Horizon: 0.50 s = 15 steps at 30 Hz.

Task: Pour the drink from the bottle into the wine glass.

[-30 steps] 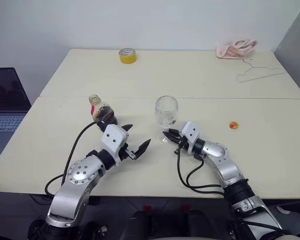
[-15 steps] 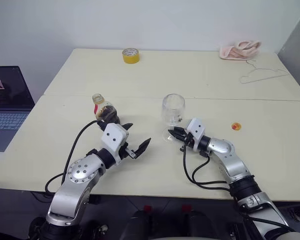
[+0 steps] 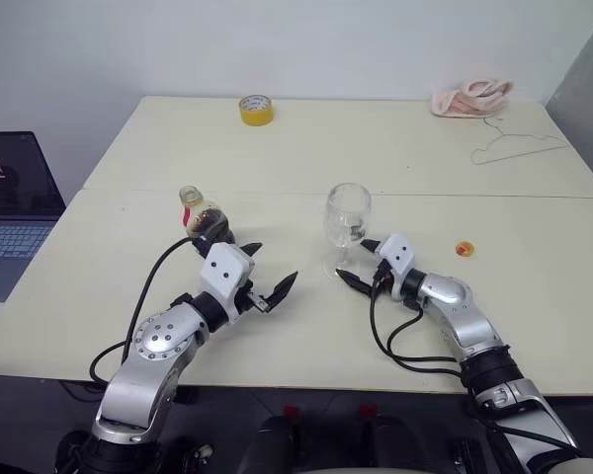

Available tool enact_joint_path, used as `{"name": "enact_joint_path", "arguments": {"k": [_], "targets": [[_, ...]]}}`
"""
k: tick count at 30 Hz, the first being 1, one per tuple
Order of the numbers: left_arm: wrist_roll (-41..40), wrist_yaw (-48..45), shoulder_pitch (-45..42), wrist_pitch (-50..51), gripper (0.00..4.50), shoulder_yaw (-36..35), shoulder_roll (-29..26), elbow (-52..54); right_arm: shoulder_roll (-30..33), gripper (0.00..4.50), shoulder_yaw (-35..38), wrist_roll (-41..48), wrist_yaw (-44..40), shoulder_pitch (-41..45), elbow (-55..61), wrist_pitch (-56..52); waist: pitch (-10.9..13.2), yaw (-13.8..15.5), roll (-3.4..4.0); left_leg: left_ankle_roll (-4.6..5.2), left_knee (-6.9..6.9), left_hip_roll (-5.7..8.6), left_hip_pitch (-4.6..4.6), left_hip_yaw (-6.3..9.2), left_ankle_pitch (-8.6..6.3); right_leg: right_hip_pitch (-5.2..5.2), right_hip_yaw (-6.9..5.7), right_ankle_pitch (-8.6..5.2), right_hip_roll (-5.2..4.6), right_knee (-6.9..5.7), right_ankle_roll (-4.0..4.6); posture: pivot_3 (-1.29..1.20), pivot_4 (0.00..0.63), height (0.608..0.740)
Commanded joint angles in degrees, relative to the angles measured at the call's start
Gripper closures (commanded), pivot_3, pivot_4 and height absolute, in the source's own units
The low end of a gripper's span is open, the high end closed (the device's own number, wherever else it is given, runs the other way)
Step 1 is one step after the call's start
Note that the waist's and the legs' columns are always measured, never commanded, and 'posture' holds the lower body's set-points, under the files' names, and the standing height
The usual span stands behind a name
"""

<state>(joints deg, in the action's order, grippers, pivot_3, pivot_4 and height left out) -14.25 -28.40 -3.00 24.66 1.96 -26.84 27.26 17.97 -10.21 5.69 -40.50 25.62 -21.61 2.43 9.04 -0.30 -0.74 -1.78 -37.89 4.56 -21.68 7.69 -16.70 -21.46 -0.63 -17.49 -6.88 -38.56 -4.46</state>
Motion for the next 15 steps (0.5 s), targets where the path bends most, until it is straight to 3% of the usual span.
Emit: {"name": "enact_joint_path", "arguments": {"k": [1,5,9,15], "targets": [[0.08,-0.42,-0.33,-1.14,0.00,-0.34,-0.08,0.99,1.73,0.01,0.59,-0.62,-0.84,-1.81,0.38,-2.53,0.00,0.02,0.00,0.00,0.00,0.00,0.00,0.00,0.00,0.00,0.00,0.00,0.00,0.00,0.00,0.00,0.150,0.740],[-0.39,-0.54,0.14,-1.48,0.00,-1.58,-0.31,1.14,6.87,0.01,2.48,4.22,-6.45,-5.72,11.94,-9.40,0.01,0.33,0.00,0.01,-0.02,0.03,-0.06,0.05,0.00,0.01,-0.04,0.00,-0.03,0.05,0.00,0.00,0.150,0.740],[-1.94,-0.02,0.78,-1.23,0.00,-3.36,0.66,1.71,11.02,0.01,5.46,8.01,-6.97,-8.29,21.05,-17.13,0.04,0.14,-0.01,0.01,0.00,0.01,-0.12,0.03,-0.01,-0.05,-0.02,0.00,-0.02,0.08,0.00,0.00,0.150,0.740],[-6.80,0.35,3.40,0.52,0.00,-7.18,2.39,3.37,24.88,0.01,12.83,14.85,-12.48,-13.54,34.16,-31.80,0.08,0.19,-0.02,0.05,0.03,-0.01,-0.21,-0.01,-0.03,-0.14,0.00,0.00,-0.02,0.10,0.00,0.00,0.150,0.740]]}}
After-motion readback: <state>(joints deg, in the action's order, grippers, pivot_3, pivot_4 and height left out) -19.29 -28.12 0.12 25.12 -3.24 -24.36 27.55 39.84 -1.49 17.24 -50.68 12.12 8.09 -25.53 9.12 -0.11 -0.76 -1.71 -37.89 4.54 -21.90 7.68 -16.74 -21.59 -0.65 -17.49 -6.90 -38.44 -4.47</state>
